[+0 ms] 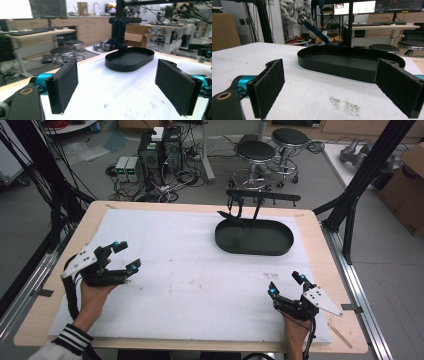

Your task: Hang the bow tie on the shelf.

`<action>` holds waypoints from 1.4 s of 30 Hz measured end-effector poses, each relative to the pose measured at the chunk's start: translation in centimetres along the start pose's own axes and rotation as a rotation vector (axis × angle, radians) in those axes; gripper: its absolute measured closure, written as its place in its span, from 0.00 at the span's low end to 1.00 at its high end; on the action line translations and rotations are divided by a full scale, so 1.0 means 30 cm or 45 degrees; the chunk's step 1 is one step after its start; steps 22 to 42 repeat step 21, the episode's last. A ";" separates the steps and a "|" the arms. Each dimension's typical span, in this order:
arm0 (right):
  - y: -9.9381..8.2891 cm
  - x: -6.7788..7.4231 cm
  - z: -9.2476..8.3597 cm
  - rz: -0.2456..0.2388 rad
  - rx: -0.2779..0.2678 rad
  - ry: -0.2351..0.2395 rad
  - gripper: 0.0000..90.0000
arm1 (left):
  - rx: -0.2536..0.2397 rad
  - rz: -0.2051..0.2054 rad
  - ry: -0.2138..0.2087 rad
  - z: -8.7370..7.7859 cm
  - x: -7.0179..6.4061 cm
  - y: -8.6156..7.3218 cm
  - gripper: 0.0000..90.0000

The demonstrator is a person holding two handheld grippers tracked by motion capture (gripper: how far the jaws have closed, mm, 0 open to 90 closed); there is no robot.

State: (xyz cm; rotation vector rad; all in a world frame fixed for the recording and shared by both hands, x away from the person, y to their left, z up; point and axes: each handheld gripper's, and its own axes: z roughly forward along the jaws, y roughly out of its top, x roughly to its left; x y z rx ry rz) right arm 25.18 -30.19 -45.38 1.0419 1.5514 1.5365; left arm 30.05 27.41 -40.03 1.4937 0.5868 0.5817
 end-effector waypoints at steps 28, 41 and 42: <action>-0.002 0.001 -0.005 -0.004 -0.020 -0.005 0.09 | -0.007 -0.038 0.153 -0.132 -0.002 -0.178 0.20; -0.002 0.001 -0.005 -0.004 -0.020 -0.005 0.09 | -0.007 -0.038 0.153 -0.132 -0.002 -0.178 0.20; -0.002 0.001 -0.005 -0.004 -0.020 -0.005 0.09 | -0.007 -0.038 0.153 -0.132 -0.002 -0.178 0.20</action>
